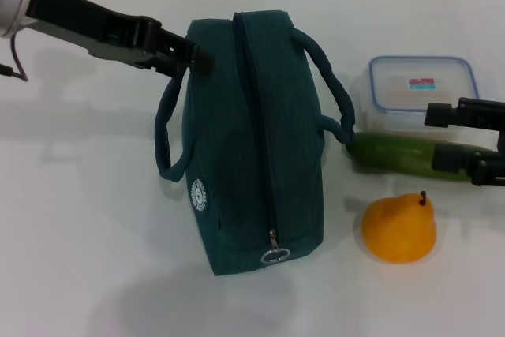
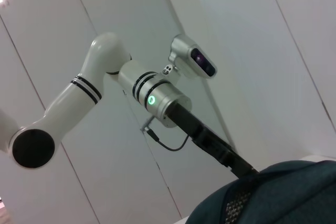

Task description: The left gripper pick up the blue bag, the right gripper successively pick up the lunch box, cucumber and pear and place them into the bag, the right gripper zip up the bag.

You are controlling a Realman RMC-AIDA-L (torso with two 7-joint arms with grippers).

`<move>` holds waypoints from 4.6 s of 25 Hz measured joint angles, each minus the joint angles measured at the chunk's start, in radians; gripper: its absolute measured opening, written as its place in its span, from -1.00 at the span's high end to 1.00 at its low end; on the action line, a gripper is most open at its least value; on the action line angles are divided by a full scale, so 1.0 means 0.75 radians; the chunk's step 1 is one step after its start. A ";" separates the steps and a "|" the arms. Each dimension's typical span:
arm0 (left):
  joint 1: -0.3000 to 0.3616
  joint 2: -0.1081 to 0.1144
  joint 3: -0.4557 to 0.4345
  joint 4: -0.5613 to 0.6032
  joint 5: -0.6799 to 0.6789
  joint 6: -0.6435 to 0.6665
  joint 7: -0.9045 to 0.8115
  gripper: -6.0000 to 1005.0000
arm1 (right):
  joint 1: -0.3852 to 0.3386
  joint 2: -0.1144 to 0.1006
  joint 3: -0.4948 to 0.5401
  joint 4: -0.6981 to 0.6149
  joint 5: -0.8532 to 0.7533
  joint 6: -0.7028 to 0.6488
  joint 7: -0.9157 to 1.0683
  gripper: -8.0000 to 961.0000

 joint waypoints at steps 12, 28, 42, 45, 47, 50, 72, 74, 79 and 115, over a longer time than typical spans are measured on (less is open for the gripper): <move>-0.074 0.007 0.034 -0.062 0.127 0.002 -0.079 -0.24 | -0.015 0.002 0.001 0.002 -0.003 0.005 -0.050 -0.53; -0.162 0.004 0.023 -0.223 0.155 -0.012 -0.039 -0.01 | -0.035 -0.002 0.003 0.015 -0.002 0.004 -0.054 -0.53; -0.175 0.007 -0.015 -0.293 0.127 -0.026 0.040 0.81 | -0.076 -0.004 0.046 0.019 0.000 -0.006 -0.071 -0.53; -0.173 0.005 -0.015 -0.294 0.125 -0.027 0.046 0.85 | -0.085 0.004 0.091 0.029 0.002 -0.008 -0.072 -0.53; -0.166 0.003 -0.015 -0.297 0.116 -0.027 0.048 0.88 | -0.086 0.011 0.157 0.075 0.006 -0.007 -0.072 -0.53; -0.143 0.001 -0.015 -0.302 0.067 -0.026 0.060 0.89 | -0.084 0.018 0.321 0.210 0.040 0.019 -0.072 -0.53; -0.099 -0.032 -0.014 -0.307 0.035 -0.022 0.146 0.89 | -0.162 0.054 1.020 0.909 0.171 0.711 -0.026 -0.53; -0.102 -0.032 -0.012 -0.307 0.036 -0.021 0.155 0.89 | -0.133 0.056 1.009 0.927 0.169 0.773 0.023 -0.53; -0.112 -0.039 -0.004 -0.307 0.036 -0.017 0.173 0.89 | -0.065 0.061 0.968 0.970 0.159 0.876 0.095 -0.53; -0.065 -0.054 -0.009 -0.306 0.036 -0.004 0.290 0.89 | 0.069 0.073 0.919 1.068 0.157 1.012 0.094 -0.37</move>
